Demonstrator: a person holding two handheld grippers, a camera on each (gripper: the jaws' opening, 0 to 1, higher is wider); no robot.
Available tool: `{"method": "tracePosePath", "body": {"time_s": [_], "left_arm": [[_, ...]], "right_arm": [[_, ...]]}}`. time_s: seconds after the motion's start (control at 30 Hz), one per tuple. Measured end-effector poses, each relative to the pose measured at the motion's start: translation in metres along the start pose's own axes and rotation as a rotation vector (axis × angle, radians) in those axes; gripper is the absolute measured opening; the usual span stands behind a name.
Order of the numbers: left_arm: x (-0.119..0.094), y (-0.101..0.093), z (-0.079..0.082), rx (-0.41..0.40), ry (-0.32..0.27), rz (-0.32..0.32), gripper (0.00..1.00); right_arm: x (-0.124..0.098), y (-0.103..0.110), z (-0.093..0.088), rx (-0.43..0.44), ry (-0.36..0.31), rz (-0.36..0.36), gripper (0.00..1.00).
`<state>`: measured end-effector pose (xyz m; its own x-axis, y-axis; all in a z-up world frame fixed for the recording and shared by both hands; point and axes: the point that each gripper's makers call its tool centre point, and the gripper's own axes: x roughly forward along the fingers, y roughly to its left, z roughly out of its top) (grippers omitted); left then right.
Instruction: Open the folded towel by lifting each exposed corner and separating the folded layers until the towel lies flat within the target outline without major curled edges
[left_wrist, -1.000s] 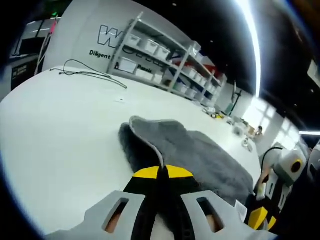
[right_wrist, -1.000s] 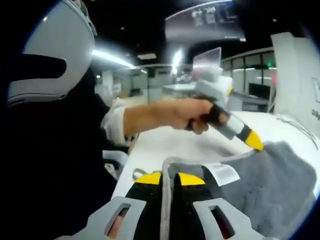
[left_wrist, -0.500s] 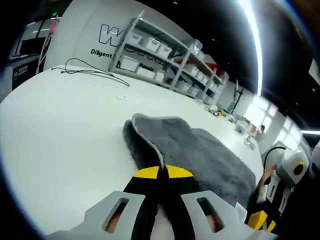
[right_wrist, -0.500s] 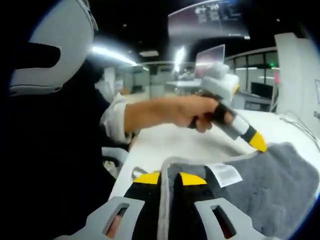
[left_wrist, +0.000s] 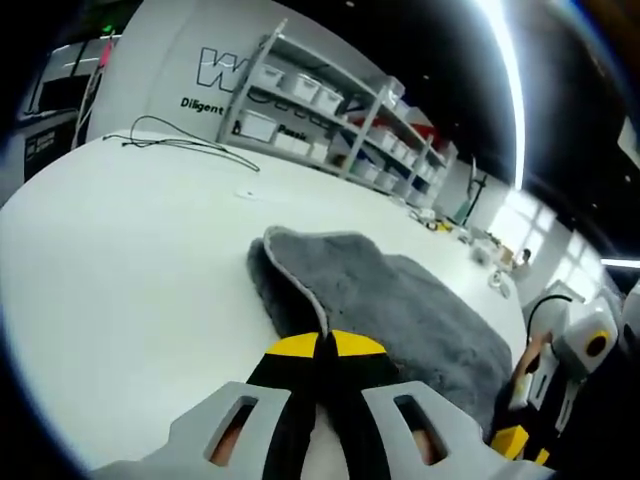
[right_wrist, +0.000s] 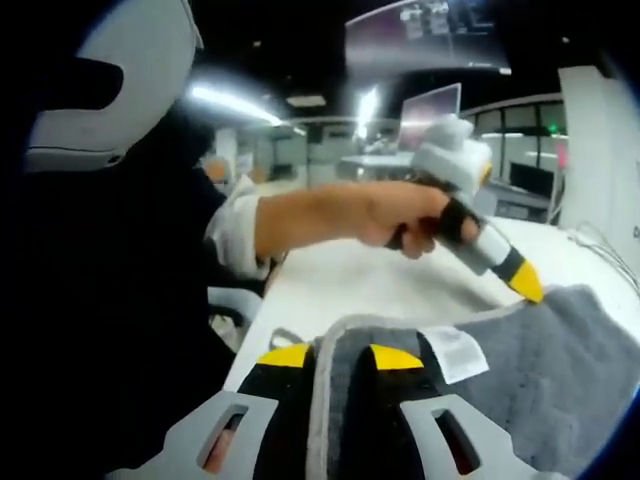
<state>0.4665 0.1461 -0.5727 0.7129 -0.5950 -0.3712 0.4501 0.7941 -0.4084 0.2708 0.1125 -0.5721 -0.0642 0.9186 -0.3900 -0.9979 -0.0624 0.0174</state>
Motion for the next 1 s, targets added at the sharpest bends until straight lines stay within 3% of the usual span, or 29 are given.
{"method": "tracePosePath", "body": {"time_s": [0.4, 0.5, 0.63, 1.0], "left_arm": [[-0.005, 0.001, 0.002, 0.002, -0.006, 0.001, 0.03], [-0.007, 0.004, 0.001, -0.011, -0.011, -0.001, 0.03], [-0.006, 0.005, 0.0, -0.015, -0.014, -0.002, 0.03], [-0.005, 0.005, 0.001, -0.011, -0.015, -0.001, 0.03]], "right_arm": [[-0.015, -0.011, 0.013, 0.054, -0.076, -0.035, 0.19], [-0.014, -0.011, 0.008, 0.051, -0.052, -0.042, 0.19], [-0.003, -0.001, -0.004, -0.013, 0.028, -0.02, 0.19], [0.007, 0.002, -0.008, -0.07, 0.068, -0.019, 0.14]]}}
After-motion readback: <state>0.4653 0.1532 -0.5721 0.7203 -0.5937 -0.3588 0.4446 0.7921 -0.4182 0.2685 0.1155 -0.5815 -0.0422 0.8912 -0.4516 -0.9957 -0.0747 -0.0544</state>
